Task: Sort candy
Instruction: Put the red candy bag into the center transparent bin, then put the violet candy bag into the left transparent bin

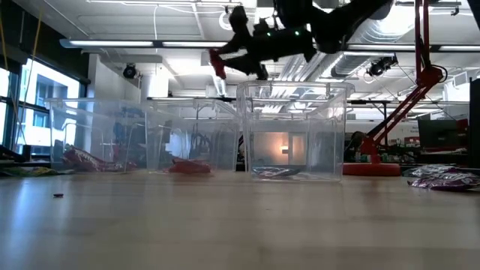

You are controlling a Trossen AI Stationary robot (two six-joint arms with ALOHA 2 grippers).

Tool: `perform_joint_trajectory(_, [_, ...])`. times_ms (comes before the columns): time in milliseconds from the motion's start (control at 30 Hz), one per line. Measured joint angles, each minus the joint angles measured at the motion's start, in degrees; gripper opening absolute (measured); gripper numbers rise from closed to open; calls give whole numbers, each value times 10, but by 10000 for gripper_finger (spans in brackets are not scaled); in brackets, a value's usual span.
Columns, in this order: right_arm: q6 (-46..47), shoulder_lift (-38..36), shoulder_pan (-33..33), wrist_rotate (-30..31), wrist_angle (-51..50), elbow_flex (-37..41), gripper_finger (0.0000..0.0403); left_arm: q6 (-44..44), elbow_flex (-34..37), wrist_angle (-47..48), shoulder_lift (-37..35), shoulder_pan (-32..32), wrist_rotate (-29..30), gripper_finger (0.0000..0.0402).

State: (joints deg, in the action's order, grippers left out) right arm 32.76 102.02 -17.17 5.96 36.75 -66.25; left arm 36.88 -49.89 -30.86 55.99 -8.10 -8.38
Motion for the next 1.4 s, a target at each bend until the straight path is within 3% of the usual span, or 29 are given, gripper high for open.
perform_joint_trajectory(167, [-86, 5, 8, 5, -135, -82, 202, -6, 0, 12, 0, 4, 1, 234])
perform_joint_trajectory(333, [-121, 4, -3, -4, -333, -183, 252, -11, 0, 27, 1, 7, 2, 234])
perform_joint_trajectory(467, [-192, 1, -8, -91, -509, -257, 260, -14, 0, 30, 2, 15, 4, 234])
perform_joint_trajectory(533, [-219, -5, 1, -107, -581, -282, 260, -25, 0, 31, 2, 21, 3, 234])
perform_joint_trajectory(767, [-263, -78, 61, -54, -850, -286, 258, -45, 0, 44, 5, 38, 3, 234])
perform_joint_trajectory(967, [-182, -145, 160, 47, -993, -285, 258, -56, 0, 40, 21, 38, 3, 234])
perform_joint_trajectory(1167, [-12, -185, 271, 160, -1110, -285, 258, -50, 0, 40, 48, 36, 4, 234])
perform_joint_trajectory(1300, [135, -189, 327, 175, -1220, -273, 258, -36, 0, 40, 66, 36, -1, 234])
perform_joint_trajectory(1400, [228, -199, 360, 146, -1248, -210, 258, -28, 0, 41, 77, 36, -4, 234])
